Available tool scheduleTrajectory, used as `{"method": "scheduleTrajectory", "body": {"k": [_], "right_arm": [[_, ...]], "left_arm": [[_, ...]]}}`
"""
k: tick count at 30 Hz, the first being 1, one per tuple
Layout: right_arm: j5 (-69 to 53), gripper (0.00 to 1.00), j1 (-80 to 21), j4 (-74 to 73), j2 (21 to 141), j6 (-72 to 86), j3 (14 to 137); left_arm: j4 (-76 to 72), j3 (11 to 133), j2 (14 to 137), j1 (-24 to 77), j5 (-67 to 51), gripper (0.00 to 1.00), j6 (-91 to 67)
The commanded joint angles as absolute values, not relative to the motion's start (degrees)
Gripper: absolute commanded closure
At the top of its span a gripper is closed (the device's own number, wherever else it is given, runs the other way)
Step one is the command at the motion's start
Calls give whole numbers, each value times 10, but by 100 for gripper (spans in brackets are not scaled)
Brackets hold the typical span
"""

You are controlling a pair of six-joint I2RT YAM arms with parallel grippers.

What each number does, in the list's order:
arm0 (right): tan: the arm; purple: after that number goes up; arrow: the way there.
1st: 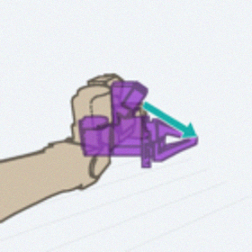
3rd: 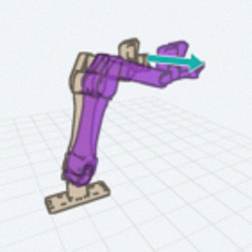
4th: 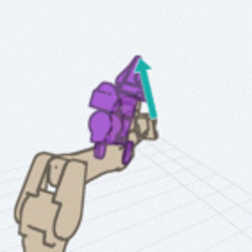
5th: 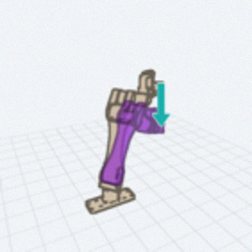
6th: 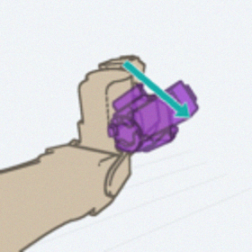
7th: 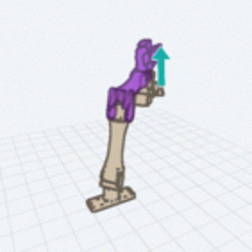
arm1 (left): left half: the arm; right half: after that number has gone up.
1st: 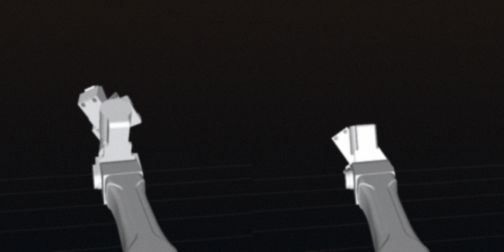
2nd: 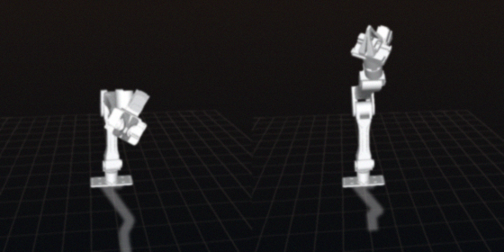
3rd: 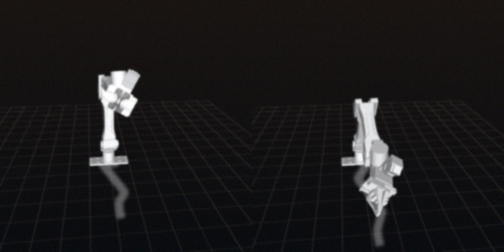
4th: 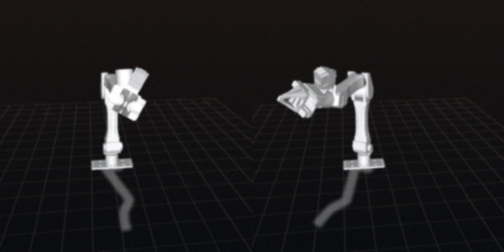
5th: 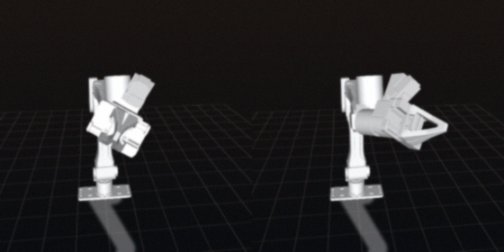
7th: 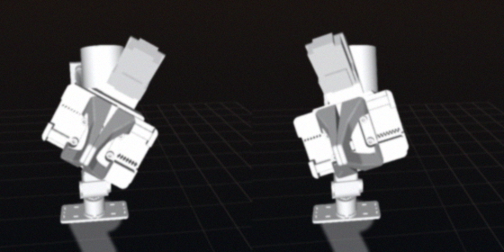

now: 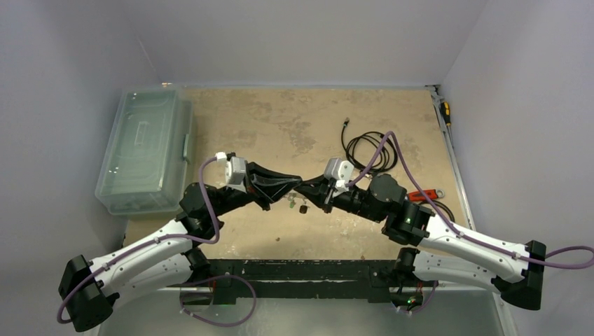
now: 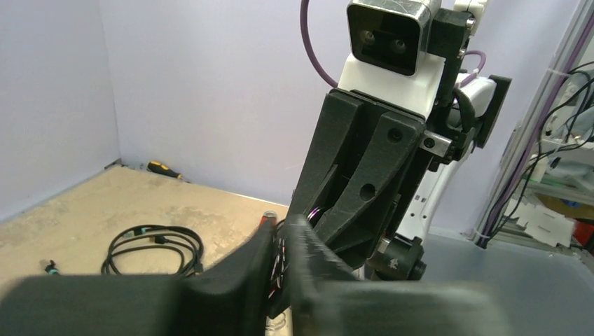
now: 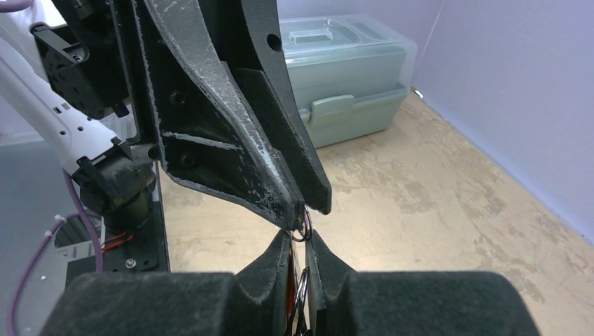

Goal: Put the keys on the keyring

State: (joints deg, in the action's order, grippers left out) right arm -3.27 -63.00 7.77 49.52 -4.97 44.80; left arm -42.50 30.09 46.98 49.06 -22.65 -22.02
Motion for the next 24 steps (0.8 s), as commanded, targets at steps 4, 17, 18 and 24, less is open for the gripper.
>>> {"method": "scheduleTrajectory", "body": {"k": [4, 17, 18, 24], "right_arm": [[-39, 100, -631, 62, 489, -93, 480], [22, 100, -631, -129, 504, -225, 550], [23, 100, -632, -141, 504, -233, 555], [8, 100, -632, -166, 498, -264, 568]], "left_arm": [[-349, 327, 421, 491, -205, 44, -215], [151, 580, 454, 491, -309, 36, 16], [173, 591, 464, 492, -318, 38, 24], [227, 628, 508, 491, -341, 46, 63]]}}
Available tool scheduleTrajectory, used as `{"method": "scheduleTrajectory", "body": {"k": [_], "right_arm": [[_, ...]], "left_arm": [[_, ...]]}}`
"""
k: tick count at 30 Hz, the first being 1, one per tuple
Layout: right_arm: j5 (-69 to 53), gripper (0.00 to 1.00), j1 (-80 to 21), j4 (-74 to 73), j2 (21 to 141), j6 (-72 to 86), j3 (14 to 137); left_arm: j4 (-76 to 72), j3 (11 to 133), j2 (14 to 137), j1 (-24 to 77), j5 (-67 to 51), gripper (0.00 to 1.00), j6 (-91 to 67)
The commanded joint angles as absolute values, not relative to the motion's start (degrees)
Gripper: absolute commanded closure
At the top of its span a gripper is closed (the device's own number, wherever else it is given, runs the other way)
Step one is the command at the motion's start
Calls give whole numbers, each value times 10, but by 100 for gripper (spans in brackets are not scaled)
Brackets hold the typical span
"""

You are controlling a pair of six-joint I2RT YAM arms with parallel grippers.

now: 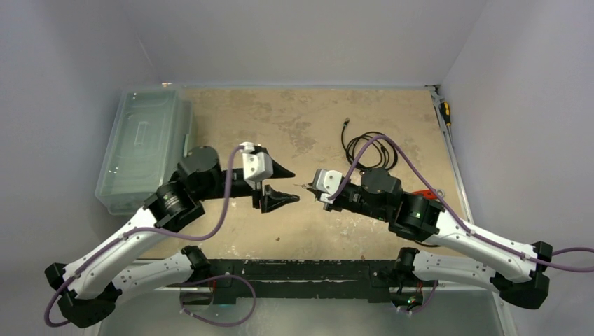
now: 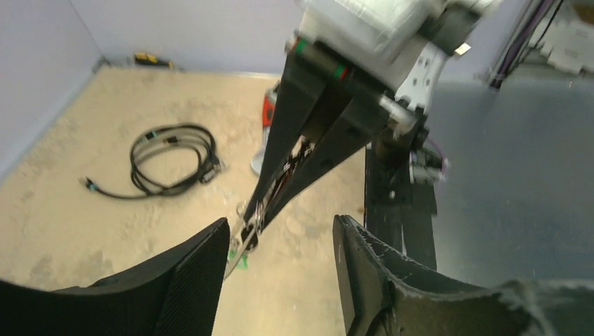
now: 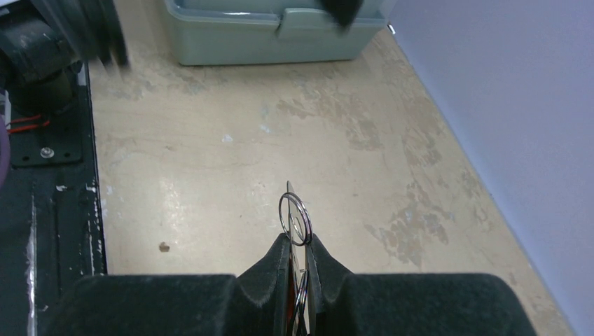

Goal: Put the keys on the keyring

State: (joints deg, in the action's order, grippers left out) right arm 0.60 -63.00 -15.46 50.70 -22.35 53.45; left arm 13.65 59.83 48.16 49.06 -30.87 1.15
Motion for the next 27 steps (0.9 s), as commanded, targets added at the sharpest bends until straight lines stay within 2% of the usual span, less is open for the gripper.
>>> {"method": "scheduleTrajectory", "body": {"k": [1, 9, 16, 19, 24, 27], "right_arm": [[5, 100, -632, -168, 498, -265, 570], [-17, 100, -632, -167, 491, -262, 573], [-33, 100, -632, -140, 483, -247, 561], [-34, 100, -632, -91, 464, -228, 538], [-72, 100, -632, -15, 422, -203, 487], [-93, 100, -632, -3, 422, -188, 484]], "left_arm": [[228, 631, 514, 491, -342, 46, 64], [206, 619, 540, 491, -349, 55, 82], [88, 545, 510, 491, -343, 66, 54], [19, 492, 472, 491, -323, 66, 40], [-92, 410, 391, 491, -291, 40, 47], [-94, 403, 376, 491, -293, 35, 72]]}}
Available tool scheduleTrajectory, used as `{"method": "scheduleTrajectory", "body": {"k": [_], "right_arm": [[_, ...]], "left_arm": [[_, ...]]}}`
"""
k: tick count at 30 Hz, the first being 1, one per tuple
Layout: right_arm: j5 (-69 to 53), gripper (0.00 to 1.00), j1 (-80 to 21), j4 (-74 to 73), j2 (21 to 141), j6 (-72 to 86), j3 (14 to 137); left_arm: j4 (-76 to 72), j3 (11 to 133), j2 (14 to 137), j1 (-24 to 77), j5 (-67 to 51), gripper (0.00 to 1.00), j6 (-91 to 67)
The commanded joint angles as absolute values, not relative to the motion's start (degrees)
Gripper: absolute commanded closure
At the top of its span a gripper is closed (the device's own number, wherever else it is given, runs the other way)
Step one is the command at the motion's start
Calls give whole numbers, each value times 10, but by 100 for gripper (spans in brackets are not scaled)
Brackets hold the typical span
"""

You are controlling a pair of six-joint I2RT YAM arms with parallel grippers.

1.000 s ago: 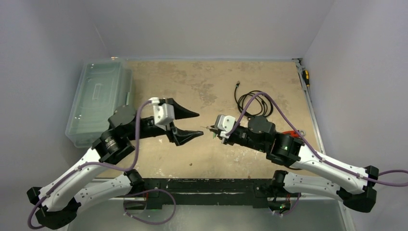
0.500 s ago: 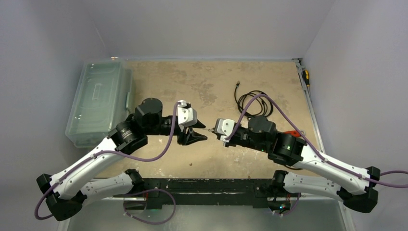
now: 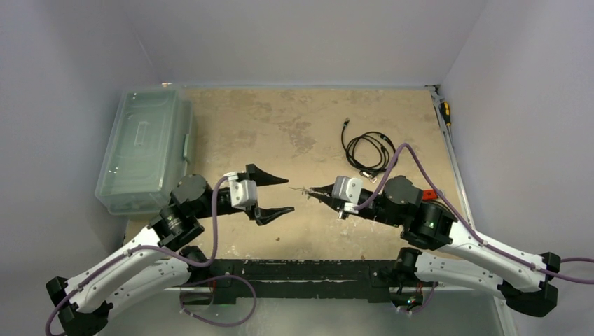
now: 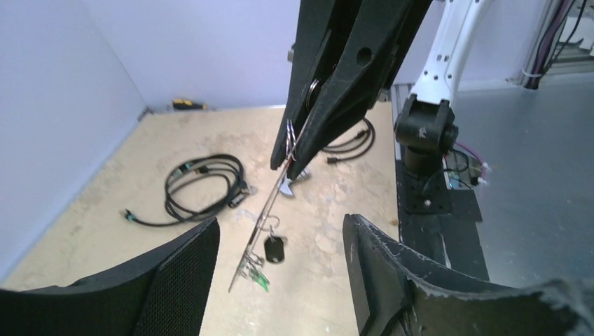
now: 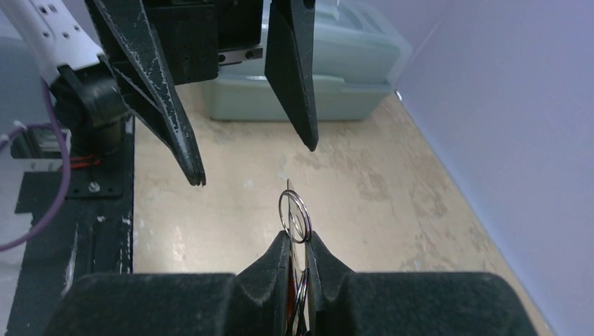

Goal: Put the keys on the keyring

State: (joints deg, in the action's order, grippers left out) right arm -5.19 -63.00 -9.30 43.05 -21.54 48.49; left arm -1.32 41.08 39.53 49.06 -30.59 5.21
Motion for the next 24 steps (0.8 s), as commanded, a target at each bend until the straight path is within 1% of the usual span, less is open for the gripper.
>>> {"method": "scheduleTrajectory", "body": {"k": [1, 6, 9, 15, 17, 19, 24], "right_arm": [[-100, 100, -632, -3, 424, -184, 485], [-141, 100, -632, 24, 433, -168, 488], [-155, 100, -632, 31, 441, -160, 493], [-166, 100, -632, 45, 458, -146, 498], [-170, 100, -632, 46, 465, -144, 500], [-174, 100, -632, 49, 471, -140, 501], [-178, 100, -632, 51, 476, -136, 502]], "left_arm": [[-91, 403, 377, 491, -298, 35, 77], [-155, 378, 386, 491, -359, 42, 70], [-190, 364, 384, 491, -364, 48, 61], [-191, 359, 386, 491, -380, 51, 67], [-197, 358, 388, 491, -381, 55, 66], [-199, 358, 391, 491, -384, 62, 66], [-202, 356, 395, 491, -393, 68, 62]]}}
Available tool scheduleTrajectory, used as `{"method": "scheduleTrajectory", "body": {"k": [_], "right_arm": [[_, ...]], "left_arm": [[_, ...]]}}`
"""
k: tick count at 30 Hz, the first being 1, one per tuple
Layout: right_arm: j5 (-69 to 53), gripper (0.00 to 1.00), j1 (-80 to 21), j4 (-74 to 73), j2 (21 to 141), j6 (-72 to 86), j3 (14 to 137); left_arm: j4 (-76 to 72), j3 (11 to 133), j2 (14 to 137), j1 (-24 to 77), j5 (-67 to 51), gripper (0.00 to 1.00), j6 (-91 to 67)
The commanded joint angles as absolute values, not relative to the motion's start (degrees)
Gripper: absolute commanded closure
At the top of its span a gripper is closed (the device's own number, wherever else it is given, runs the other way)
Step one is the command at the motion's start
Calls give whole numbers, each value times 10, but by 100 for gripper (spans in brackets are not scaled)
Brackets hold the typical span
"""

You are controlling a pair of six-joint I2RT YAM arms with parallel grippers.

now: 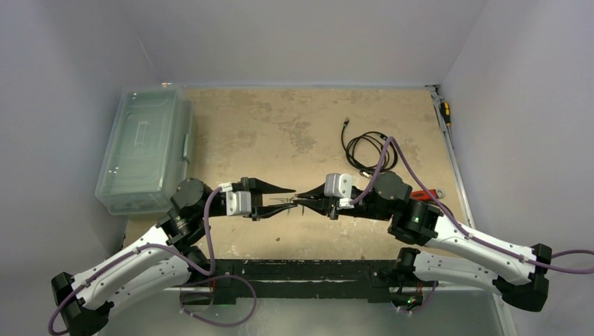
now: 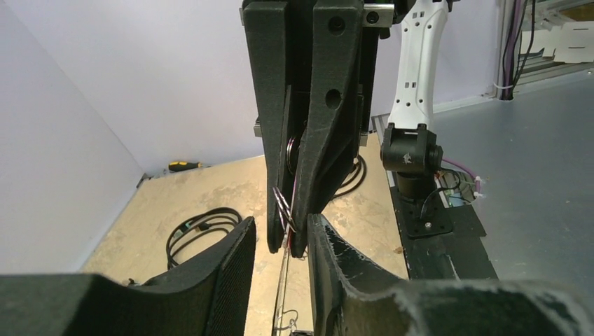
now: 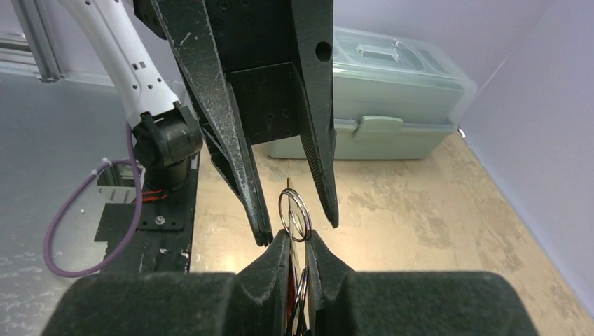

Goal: Put the keys on the keyring

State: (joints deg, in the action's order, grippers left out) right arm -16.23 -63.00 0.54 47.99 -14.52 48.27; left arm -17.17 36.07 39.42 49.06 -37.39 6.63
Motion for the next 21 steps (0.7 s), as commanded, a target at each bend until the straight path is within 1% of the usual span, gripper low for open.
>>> {"method": "scheduleTrajectory", "body": {"k": [1, 6, 13, 17, 18, 21], "right_arm": [[-179, 100, -632, 52, 476, -136, 502], [-183, 100, -632, 57, 474, -133, 502], [-199, 100, -632, 61, 477, -131, 499], [-204, 100, -632, 59, 481, -129, 496], [-203, 100, -632, 59, 481, -129, 495], [-200, 100, -632, 63, 478, -129, 493]], "left_arm": [[-201, 353, 396, 492, -393, 71, 64], [-199, 350, 398, 491, -392, 82, 66], [-199, 350, 402, 491, -395, 94, 63], [-202, 351, 402, 491, -396, 94, 58], [-202, 352, 401, 491, -395, 93, 55], [-202, 354, 399, 491, -389, 80, 48]]}}
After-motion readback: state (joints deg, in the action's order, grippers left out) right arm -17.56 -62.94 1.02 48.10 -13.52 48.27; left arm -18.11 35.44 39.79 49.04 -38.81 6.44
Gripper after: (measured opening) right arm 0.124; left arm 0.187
